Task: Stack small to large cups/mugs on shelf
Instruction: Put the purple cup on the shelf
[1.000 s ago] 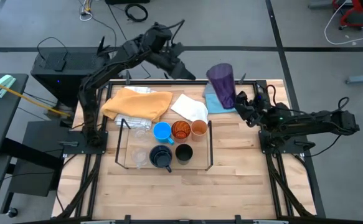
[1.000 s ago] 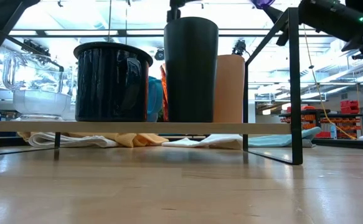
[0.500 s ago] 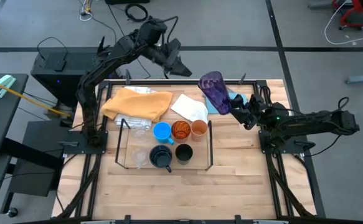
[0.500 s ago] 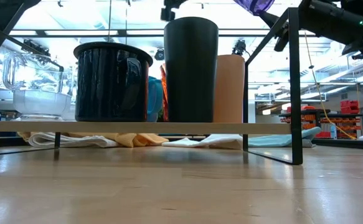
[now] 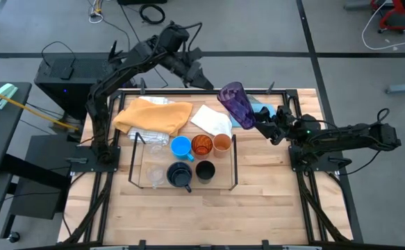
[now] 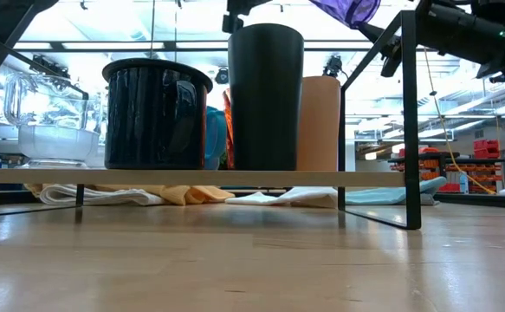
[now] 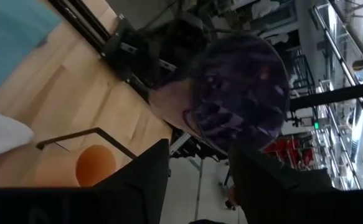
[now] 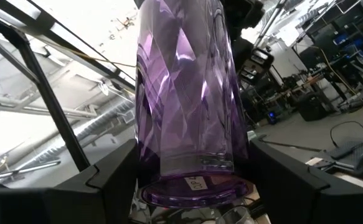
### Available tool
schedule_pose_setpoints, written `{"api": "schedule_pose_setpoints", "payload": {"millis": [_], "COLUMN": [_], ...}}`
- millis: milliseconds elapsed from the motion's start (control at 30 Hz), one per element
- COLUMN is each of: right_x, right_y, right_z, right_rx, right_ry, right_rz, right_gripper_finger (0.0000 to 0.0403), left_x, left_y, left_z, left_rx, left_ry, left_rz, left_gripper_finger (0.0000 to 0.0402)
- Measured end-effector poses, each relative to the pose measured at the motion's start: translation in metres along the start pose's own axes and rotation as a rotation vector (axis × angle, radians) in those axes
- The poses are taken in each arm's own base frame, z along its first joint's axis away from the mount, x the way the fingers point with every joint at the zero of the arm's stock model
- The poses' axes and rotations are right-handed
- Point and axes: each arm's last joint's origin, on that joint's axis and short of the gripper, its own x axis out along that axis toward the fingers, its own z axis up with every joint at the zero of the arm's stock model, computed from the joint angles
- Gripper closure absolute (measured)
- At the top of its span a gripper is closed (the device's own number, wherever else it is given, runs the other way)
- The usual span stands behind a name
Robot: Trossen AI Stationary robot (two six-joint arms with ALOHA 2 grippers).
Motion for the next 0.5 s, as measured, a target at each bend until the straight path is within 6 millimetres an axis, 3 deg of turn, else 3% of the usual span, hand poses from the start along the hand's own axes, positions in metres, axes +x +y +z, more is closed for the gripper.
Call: {"api": "schedule_pose_setpoints", "payload": {"millis": [500], "right_x": [0.000], "right_y": [0.000], "right_z": [-0.001], "right_rx": [0.006], "right_ry": [0.007], "right_rz": [0.000], "right_gripper_finger": [0.0131], "left_x": [0.049], "left_y": [-0.002], "left_z": [-0.005], "left_rx": [-0.025], "left_ry": [0.080], "left_rz": [-0.072], "left_gripper_finger": [0.0230]}}
